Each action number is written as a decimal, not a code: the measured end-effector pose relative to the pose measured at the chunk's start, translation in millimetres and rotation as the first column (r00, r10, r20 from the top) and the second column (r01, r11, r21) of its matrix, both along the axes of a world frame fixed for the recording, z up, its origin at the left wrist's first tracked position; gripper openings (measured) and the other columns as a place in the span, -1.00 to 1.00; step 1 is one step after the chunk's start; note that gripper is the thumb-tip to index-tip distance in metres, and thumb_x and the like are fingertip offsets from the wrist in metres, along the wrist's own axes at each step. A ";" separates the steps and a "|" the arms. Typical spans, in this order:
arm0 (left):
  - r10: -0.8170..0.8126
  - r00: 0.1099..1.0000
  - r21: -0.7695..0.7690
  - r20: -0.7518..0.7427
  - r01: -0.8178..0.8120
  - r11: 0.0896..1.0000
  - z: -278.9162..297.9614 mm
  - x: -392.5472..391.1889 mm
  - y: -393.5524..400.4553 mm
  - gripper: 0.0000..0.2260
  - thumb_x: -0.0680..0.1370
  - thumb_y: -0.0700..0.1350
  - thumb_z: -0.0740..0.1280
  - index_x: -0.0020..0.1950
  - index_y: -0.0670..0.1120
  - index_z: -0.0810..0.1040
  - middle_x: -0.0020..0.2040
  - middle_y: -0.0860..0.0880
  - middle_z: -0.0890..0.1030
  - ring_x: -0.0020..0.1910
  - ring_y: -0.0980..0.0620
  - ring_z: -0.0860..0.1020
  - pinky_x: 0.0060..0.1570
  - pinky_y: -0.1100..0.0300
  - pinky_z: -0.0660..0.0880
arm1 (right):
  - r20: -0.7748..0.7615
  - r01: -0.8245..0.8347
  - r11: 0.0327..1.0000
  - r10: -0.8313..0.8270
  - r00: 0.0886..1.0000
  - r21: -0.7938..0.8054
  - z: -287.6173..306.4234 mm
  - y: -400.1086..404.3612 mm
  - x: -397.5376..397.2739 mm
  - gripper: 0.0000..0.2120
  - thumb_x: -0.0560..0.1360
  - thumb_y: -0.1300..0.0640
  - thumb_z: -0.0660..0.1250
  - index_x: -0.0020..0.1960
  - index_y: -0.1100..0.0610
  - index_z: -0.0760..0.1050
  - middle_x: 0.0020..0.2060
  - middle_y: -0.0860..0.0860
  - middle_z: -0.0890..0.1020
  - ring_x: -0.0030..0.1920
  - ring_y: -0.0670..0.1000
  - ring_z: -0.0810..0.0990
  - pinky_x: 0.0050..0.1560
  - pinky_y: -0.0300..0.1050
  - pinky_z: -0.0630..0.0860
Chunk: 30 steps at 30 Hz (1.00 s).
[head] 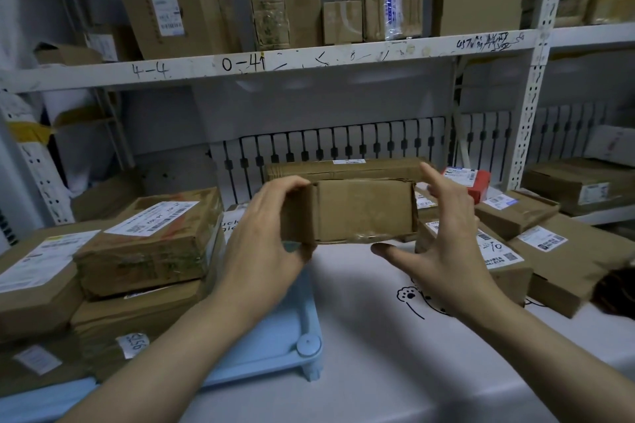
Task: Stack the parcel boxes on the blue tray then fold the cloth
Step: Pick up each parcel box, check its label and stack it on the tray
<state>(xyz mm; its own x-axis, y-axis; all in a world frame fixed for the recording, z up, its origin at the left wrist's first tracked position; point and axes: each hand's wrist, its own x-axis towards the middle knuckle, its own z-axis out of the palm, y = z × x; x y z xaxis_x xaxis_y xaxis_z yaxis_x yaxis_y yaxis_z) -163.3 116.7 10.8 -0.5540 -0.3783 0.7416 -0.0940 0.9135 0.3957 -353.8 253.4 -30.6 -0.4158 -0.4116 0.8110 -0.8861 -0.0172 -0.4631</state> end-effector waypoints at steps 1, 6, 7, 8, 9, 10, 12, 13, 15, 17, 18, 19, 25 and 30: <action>-0.034 0.999 0.054 -0.019 0.035 0.998 -0.4 2.2 -2.1 -0.38 0.34 -0.24 0.56 0.29 0.09 0.39 0.23 0.11 0.52 0.24 0.08 0.49 0.21 0.08 0.49 | 0.037 -0.017 1.000 0.017 0.999 0.013 -2.3 0.2 -2.5 0.07 0.20 -0.01 0.65 0.54 -0.06 0.12 0.30 -0.20 0.26 0.38 0.01 0.31 0.36 0.23 0.33; -0.141 0.985 0.238 -0.101 0.161 0.958 0.9 8.9 -0.3 -0.38 0.35 -0.28 0.57 0.25 0.10 0.37 0.12 0.28 0.56 0.16 0.23 0.55 0.10 0.42 0.46 | 0.191 -0.178 0.981 0.161 0.968 0.077 -9.1 -0.8 -7.6 0.01 0.27 0.07 0.64 0.50 -0.27 0.11 0.29 -0.40 0.28 0.44 -0.15 0.25 0.44 0.20 0.29; -0.149 0.984 0.250 -0.101 0.170 0.953 0.6 9.1 0.4 -0.39 0.35 -0.29 0.57 0.26 0.06 0.37 0.10 0.31 0.55 0.13 0.27 0.55 0.04 0.45 0.46 | 0.189 -0.196 0.977 0.177 0.966 0.087 -10.1 -2.0 -8.1 -0.01 0.28 0.08 0.63 0.50 -0.29 0.12 0.30 -0.46 0.25 0.44 -0.17 0.26 0.45 0.19 0.29; -0.159 0.982 0.257 -0.098 0.179 0.950 0.3 9.6 1.2 -0.40 0.35 -0.29 0.56 0.27 0.02 0.37 0.07 0.34 0.55 0.10 0.31 0.55 0.00 0.48 0.45 | 0.182 -0.208 0.974 0.189 0.965 0.091 -10.6 -4.0 -8.3 -0.03 0.29 0.09 0.63 0.50 -0.28 0.14 0.31 -0.47 0.24 0.43 -0.17 0.27 0.45 0.17 0.29; -0.171 0.981 0.261 -0.094 0.190 0.947 0.1 9.5 2.0 -0.40 0.35 -0.30 0.56 0.27 -0.01 0.37 0.06 0.34 0.55 0.08 0.32 0.55 -0.03 0.49 0.45 | 0.174 -0.222 0.971 0.205 0.963 0.087 -10.1 -5.6 -8.2 -0.06 0.30 0.11 0.62 0.49 -0.26 0.17 0.32 -0.45 0.27 0.43 -0.15 0.29 0.44 0.16 0.31; -0.183 0.979 0.260 -0.089 0.200 0.945 -0.1 9.4 2.8 -0.40 0.35 -0.31 0.56 0.27 -0.03 0.37 0.06 0.33 0.55 0.07 0.33 0.55 -0.04 0.50 0.44 | 0.162 -0.238 0.969 0.224 0.961 0.073 -9.6 -7.9 -8.3 -0.12 0.31 0.12 0.61 0.48 -0.21 0.23 0.33 -0.37 0.33 0.42 -0.12 0.32 0.41 0.16 0.34; -0.198 0.976 0.259 -0.088 0.214 0.942 -0.6 8.5 3.7 -0.41 0.35 -0.34 0.55 0.27 -0.05 0.37 0.07 0.29 0.54 0.06 0.32 0.55 -0.05 0.50 0.44 | 0.142 -0.253 0.967 0.246 0.959 0.039 -9.2 -11.1 -9.2 -0.25 0.33 0.14 0.59 0.43 -0.08 0.35 0.32 -0.21 0.44 0.39 -0.07 0.39 0.34 0.19 0.42; -0.200 0.975 0.264 -0.095 0.219 0.939 -0.6 8.3 3.9 -0.41 0.35 -0.35 0.54 0.27 -0.05 0.37 0.07 0.29 0.55 0.05 0.32 0.56 -0.05 0.50 0.44 | 0.144 -0.255 0.966 0.249 0.958 0.028 -9.3 -12.1 -9.8 -0.30 0.34 0.15 0.58 0.40 -0.05 0.39 0.30 -0.18 0.46 0.37 -0.06 0.41 0.29 0.19 0.45; -0.188 0.977 0.267 -0.102 0.209 0.941 -1.1 8.0 2.1 -0.40 0.35 -0.36 0.54 0.27 -0.05 0.38 0.05 0.32 0.55 0.04 0.33 0.56 -0.05 0.50 0.44 | 0.189 -0.298 0.954 0.291 0.938 0.012 -8.2 -11.8 -8.1 -0.36 0.35 0.11 0.56 0.36 -0.07 0.41 0.28 -0.19 0.49 0.34 -0.04 0.45 0.22 0.18 0.52; -0.163 0.981 0.256 -0.104 0.185 0.949 -2.2 8.4 -1.6 -0.37 0.33 -0.34 0.56 0.30 -0.04 0.38 0.06 0.34 0.55 0.07 0.32 0.55 -0.03 0.47 0.44 | 0.239 -0.348 0.938 0.340 0.910 -0.011 -6.1 -10.6 -3.9 -0.39 0.35 0.06 0.55 0.33 -0.15 0.41 0.26 -0.21 0.51 0.32 -0.03 0.49 0.19 0.16 0.55; -0.153 0.982 0.256 -0.109 0.176 0.950 -2.7 9.0 -3.6 -0.32 0.32 -0.32 0.57 0.34 -0.02 0.37 0.11 0.33 0.54 0.13 0.30 0.54 0.03 0.45 0.45 | 0.245 -0.349 0.937 0.343 0.907 -0.019 -5.1 -10.2 -1.9 -0.39 0.36 0.09 0.56 0.31 -0.19 0.41 0.24 -0.23 0.51 0.31 -0.05 0.49 0.19 0.15 0.56; -0.144 0.982 0.261 -0.118 0.171 0.950 -2.7 9.6 -4.8 -0.25 0.30 -0.29 0.59 0.39 0.00 0.33 0.20 0.32 0.51 0.22 0.30 0.50 0.12 0.43 0.43 | 0.243 -0.342 0.939 0.338 0.909 -0.025 -4.1 -10.0 0.0 -0.39 0.36 0.14 0.56 0.29 -0.22 0.41 0.21 -0.27 0.51 0.30 -0.08 0.49 0.18 0.15 0.56; 0.011 0.998 -0.189 -0.058 -0.022 0.982 4.8 17.2 5.6 -0.03 0.26 -0.02 0.63 0.53 0.04 0.13 0.51 0.02 0.20 0.52 0.08 0.18 0.48 0.05 0.21 | 0.089 -0.148 0.988 0.142 0.986 0.055 -2.7 -11.0 2.6 -0.37 0.31 0.24 0.53 0.30 -0.09 0.43 0.14 -0.27 0.44 0.23 -0.08 0.42 0.20 0.01 0.48; 0.128 0.988 -0.570 0.089 -0.055 0.820 9.7 12.5 20.6 -0.15 0.26 0.07 0.59 0.47 -0.05 0.33 0.45 -0.11 0.33 0.46 -0.11 0.29 0.47 -0.13 0.18 | -0.087 -0.043 0.995 0.051 0.995 0.090 1.8 -15.7 15.1 -0.37 0.24 0.15 0.50 0.29 -0.07 0.47 0.16 -0.10 0.47 0.16 -0.01 0.37 0.17 -0.11 0.39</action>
